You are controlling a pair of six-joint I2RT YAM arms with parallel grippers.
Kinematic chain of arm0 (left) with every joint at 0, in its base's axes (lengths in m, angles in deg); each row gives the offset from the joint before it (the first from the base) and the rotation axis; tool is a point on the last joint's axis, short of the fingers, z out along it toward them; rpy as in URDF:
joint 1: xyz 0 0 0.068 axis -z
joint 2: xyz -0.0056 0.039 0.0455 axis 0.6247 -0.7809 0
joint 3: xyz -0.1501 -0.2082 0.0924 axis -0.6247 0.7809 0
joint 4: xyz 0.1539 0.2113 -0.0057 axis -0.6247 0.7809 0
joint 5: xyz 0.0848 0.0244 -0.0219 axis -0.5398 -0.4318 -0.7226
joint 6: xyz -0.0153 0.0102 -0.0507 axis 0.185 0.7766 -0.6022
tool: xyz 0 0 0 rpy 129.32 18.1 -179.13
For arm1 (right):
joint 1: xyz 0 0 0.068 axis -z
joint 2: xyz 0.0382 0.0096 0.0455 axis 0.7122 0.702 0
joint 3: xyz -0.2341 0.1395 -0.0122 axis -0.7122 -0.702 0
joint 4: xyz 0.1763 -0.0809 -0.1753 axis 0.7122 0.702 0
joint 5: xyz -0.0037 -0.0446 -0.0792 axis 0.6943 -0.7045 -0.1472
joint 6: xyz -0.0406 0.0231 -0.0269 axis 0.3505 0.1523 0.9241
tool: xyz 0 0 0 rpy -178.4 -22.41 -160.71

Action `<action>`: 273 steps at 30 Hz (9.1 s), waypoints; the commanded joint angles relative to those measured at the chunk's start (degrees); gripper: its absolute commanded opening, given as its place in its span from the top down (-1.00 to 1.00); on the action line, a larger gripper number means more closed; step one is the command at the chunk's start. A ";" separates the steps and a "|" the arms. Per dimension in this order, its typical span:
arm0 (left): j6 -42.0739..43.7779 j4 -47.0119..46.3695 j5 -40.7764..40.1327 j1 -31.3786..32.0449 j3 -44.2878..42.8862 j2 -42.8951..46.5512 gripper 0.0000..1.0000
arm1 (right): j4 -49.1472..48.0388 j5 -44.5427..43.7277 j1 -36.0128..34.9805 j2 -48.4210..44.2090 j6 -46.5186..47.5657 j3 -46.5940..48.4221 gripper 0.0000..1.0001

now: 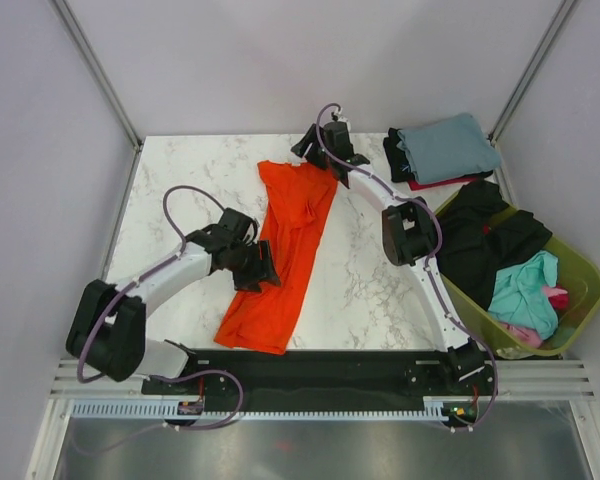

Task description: Fold and stack the t-shirts

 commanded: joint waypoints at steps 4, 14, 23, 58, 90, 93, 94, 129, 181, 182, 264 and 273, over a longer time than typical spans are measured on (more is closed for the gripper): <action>-2.55 7.27 -12.04 2.95 -3.64 14.11 -0.40 | -14.31 -0.27 0.24 13.35 -10.64 4.07 -0.36; 11.88 -2.56 -22.21 2.17 -29.35 -8.88 -0.43 | -26.38 8.00 1.46 -11.93 6.75 -10.76 -0.61; 16.54 1.38 -20.19 -3.98 -63.70 -41.49 -0.34 | -14.07 -3.96 3.66 -56.93 16.52 -55.62 -0.65; 43.17 -21.81 -27.38 -9.09 -94.35 -66.65 0.13 | 18.11 -6.07 3.49 -113.65 20.56 -99.55 -0.68; 6.80 3.58 -20.62 -7.60 -3.16 14.10 -0.47 | -1.06 -6.32 -28.59 -65.31 8.52 -89.34 -0.54; 3.02 10.42 -21.15 -5.23 0.38 19.47 -0.47 | 0.69 -10.62 -28.50 -68.38 8.78 -92.16 -0.59; 2.14 11.57 -21.15 -4.44 1.26 20.52 -0.47 | 1.05 -11.42 -28.59 -70.30 8.78 -92.95 -0.61; -9.91 10.53 -27.13 10.68 9.27 19.56 0.96 | 9.93 -16.44 -27.36 -98.89 7.90 -108.34 -0.70; -15.01 1.66 -26.87 10.77 22.36 33.80 -0.64 | -3.70 -12.04 -38.00 -67.32 0.70 -98.93 1.00; -14.83 1.30 -26.43 10.77 22.63 34.33 -0.61 | -3.43 -13.53 -38.00 -69.25 0.52 -100.68 1.00; 6.35 6.92 -9.47 -9.17 -44.77 -29.98 0.79 | 24.34 -14.97 -9.53 -38.79 22.58 -41.14 0.67; 7.67 22.47 -2.00 -15.06 -84.30 -53.72 -0.20 | 37.43 -8.89 -2.40 -18.82 26.62 -2.13 -0.58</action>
